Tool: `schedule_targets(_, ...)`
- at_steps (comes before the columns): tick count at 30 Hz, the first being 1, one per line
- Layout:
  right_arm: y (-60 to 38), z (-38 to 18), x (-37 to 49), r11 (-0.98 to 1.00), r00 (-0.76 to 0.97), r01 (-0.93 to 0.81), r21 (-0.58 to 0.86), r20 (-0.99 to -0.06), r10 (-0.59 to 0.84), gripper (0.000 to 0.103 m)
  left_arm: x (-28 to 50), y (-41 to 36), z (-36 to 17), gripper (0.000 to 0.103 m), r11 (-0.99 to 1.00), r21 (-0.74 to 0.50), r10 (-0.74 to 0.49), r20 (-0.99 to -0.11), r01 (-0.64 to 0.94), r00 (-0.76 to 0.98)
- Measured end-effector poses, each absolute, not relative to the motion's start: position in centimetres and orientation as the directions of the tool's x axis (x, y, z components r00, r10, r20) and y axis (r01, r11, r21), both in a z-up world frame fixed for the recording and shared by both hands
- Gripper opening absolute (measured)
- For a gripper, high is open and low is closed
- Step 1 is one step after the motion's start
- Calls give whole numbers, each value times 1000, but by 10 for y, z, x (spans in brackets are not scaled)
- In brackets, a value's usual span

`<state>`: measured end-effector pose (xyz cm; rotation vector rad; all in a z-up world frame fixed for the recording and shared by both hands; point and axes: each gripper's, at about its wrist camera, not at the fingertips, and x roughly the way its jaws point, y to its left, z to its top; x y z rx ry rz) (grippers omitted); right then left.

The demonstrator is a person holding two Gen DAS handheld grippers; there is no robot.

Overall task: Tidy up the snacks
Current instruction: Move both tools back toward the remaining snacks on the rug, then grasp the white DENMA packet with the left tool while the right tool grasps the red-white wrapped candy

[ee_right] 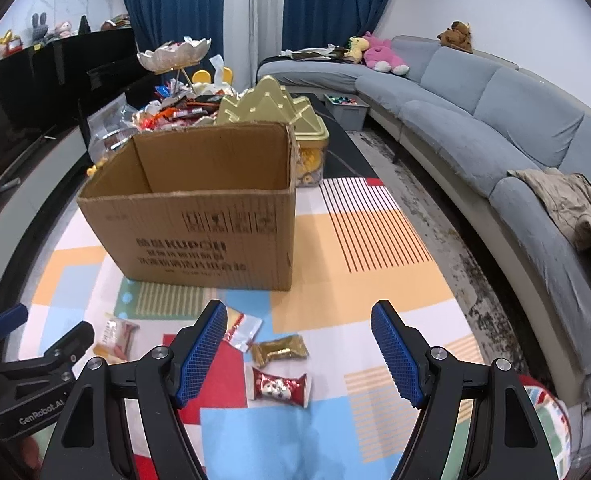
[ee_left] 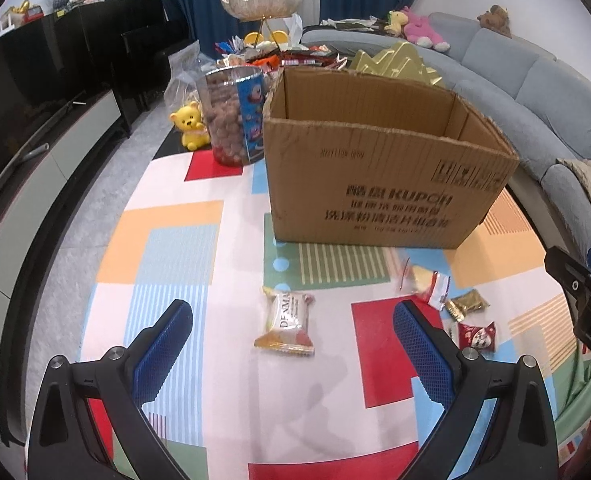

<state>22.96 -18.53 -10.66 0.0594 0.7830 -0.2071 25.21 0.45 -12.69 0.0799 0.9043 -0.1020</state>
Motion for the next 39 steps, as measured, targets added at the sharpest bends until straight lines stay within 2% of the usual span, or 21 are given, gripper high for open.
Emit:
schedule_targets(8, -182, -137, 226, 974, 660, 225, -33, -730, -177, 75, 247, 8, -148, 102, 990, 29, -65, -765, 135, 640)
schedule_targets(11, -184, -147, 225, 971, 656, 235, -33, -732, -184, 83, 246, 6, -155, 102, 990, 37, -63, -753, 138, 655)
schedule_targets(13, -183, -153, 224, 971, 655, 239, -35, -732, -187, 83, 246, 5, -159, 102, 989, 43, -62, -742, 140, 668)
schedule_targets(21, -179, -181, 225, 975, 641, 222, -10, -752, -154, 83, 243, 0, -176, 101, 977, 166, 10, -674, 138, 738)
schedule_targets(35, -166, -213, 233, 978, 608, 209, -27, -779, -151, 83, 263, 6, -210, 95, 977, 145, -4, -723, 158, 691)
schedule_targets(38, -167, -218, 237, 977, 601, 214, -28, -784, -154, 83, 266, 7, -215, 92, 978, 140, -4, -732, 155, 682)
schedule_targets(39, -167, -220, 238, 976, 598, 215, -31, -786, -157, 83, 268, 8, -217, 88, 979, 134, -5, -737, 154, 676)
